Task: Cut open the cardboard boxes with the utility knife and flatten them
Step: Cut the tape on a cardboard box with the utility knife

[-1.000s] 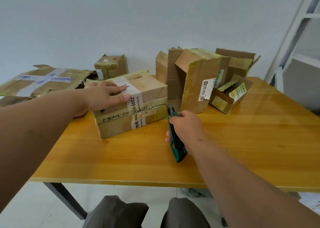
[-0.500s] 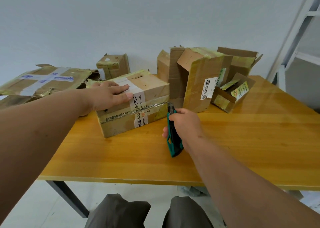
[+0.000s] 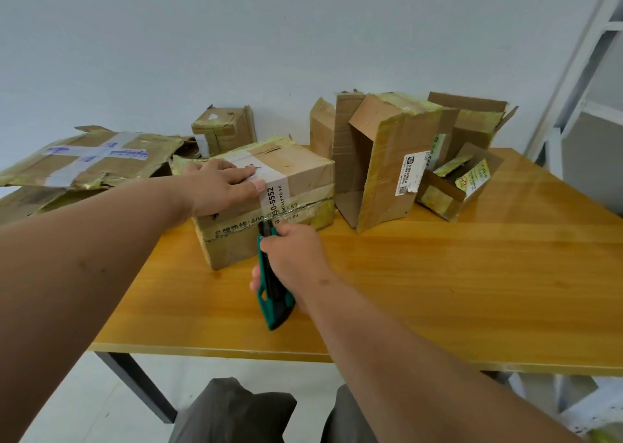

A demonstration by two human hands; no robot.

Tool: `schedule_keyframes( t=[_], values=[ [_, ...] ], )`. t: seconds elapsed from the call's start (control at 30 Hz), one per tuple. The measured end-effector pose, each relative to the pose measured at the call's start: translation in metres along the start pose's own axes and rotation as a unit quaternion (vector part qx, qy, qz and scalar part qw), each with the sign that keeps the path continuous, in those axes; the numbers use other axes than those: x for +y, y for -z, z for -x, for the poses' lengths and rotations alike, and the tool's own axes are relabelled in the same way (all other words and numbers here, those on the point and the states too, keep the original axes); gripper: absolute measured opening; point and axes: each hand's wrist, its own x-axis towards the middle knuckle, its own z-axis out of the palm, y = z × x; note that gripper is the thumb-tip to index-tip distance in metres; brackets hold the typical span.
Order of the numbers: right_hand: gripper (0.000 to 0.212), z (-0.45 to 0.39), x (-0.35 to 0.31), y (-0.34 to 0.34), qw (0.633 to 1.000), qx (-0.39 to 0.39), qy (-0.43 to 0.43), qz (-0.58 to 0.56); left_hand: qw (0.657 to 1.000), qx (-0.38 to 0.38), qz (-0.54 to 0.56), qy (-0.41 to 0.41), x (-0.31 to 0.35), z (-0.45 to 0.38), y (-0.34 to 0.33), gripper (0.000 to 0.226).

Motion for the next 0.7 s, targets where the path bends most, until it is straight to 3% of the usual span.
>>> schedule_keyframes(
  t=[0.07, 0.17, 0.33, 0.57, 0.7],
  values=[
    [0.023, 0.0, 0.003, -0.001, 1.0, -0.001, 0.009, 0.028, 1.0, -0.013, 0.026, -0.01, -0.004, 0.001, 0.001, 0.07],
    [0.042, -0.001, 0.003, 0.013, 0.996, 0.003, 0.012, 0.086, 0.982, -0.095, 0.16, -0.018, -0.011, 0.005, 0.014, 0.084],
    [0.05, 0.0, -0.004, 0.024, 0.991, -0.007, 0.023, 0.13, 0.964, -0.227, 0.13, -0.036, -0.034, 0.017, 0.048, 0.092],
    [0.04, 0.005, 0.001, 0.019, 0.998, 0.004, -0.009, 0.059, 0.987, -0.117, -0.073, -0.079, -0.03, 0.026, 0.038, 0.072],
    [0.045, 0.009, 0.005, 0.016, 0.999, 0.01, -0.019, 0.032, 0.987, -0.076, -0.107, -0.094, -0.027, 0.03, 0.032, 0.067]
  ],
)
